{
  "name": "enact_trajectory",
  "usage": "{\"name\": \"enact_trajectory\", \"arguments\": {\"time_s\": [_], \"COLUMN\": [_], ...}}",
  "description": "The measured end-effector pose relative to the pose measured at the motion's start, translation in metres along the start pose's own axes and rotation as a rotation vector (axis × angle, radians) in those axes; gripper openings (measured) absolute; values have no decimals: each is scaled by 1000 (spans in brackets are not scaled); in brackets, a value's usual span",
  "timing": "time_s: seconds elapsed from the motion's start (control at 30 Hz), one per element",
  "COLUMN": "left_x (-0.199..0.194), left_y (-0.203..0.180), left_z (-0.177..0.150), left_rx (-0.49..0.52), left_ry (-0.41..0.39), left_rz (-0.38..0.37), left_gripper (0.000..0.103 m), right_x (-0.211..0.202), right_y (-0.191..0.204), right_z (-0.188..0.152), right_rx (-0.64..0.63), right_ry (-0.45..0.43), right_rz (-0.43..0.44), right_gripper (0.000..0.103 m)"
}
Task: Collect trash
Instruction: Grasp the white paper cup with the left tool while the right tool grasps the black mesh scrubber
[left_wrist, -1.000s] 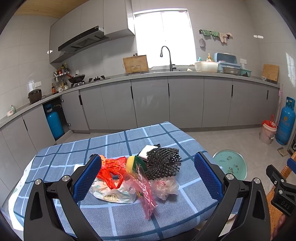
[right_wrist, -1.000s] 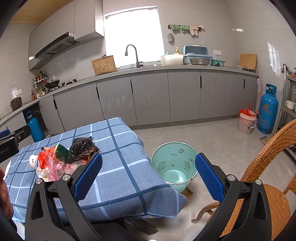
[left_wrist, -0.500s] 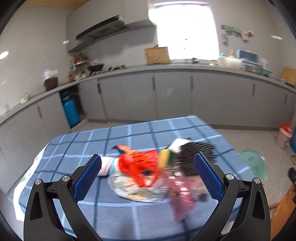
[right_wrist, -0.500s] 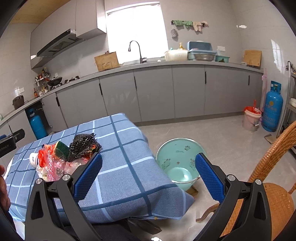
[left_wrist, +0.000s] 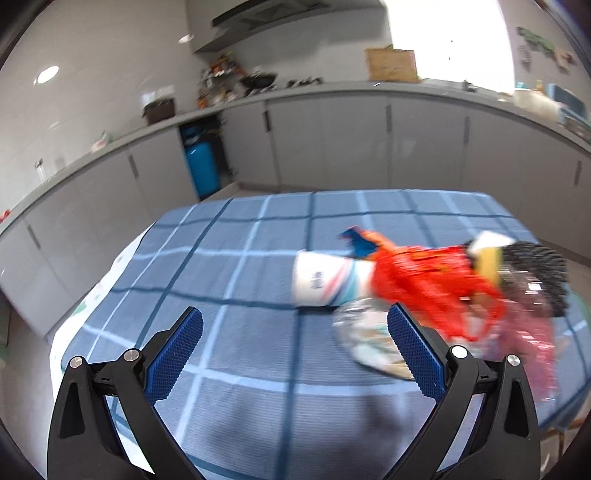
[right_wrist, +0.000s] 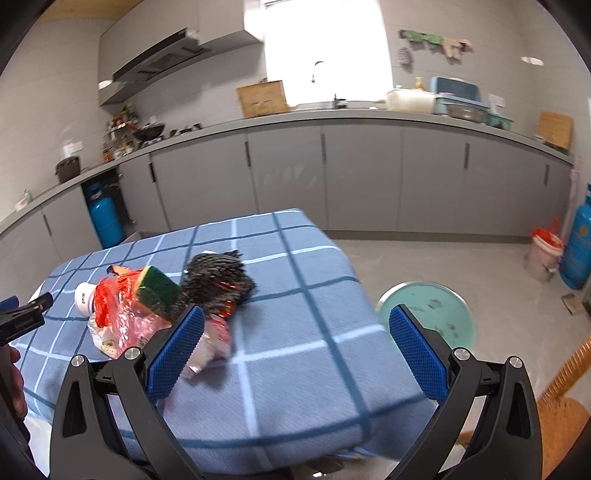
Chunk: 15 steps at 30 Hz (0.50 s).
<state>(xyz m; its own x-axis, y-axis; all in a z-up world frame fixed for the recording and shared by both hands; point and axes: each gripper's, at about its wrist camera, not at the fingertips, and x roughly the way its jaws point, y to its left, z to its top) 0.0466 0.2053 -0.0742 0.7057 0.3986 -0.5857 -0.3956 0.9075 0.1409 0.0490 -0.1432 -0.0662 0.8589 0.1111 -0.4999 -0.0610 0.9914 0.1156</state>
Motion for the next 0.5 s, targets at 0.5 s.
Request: {"name": "enact_trajectory", "arguments": {"time_s": [0.5], "left_x": [88], "left_y": [5], "left_z": [20], "left_rx": [22], "left_ry": [48], "left_rz": [-41], "left_gripper": [98], "right_x": [89], "right_y": [50], "right_z": [21], "right_rx": [-90], "right_ry": [67], "right_rz": [40], "right_gripper": [98]}}
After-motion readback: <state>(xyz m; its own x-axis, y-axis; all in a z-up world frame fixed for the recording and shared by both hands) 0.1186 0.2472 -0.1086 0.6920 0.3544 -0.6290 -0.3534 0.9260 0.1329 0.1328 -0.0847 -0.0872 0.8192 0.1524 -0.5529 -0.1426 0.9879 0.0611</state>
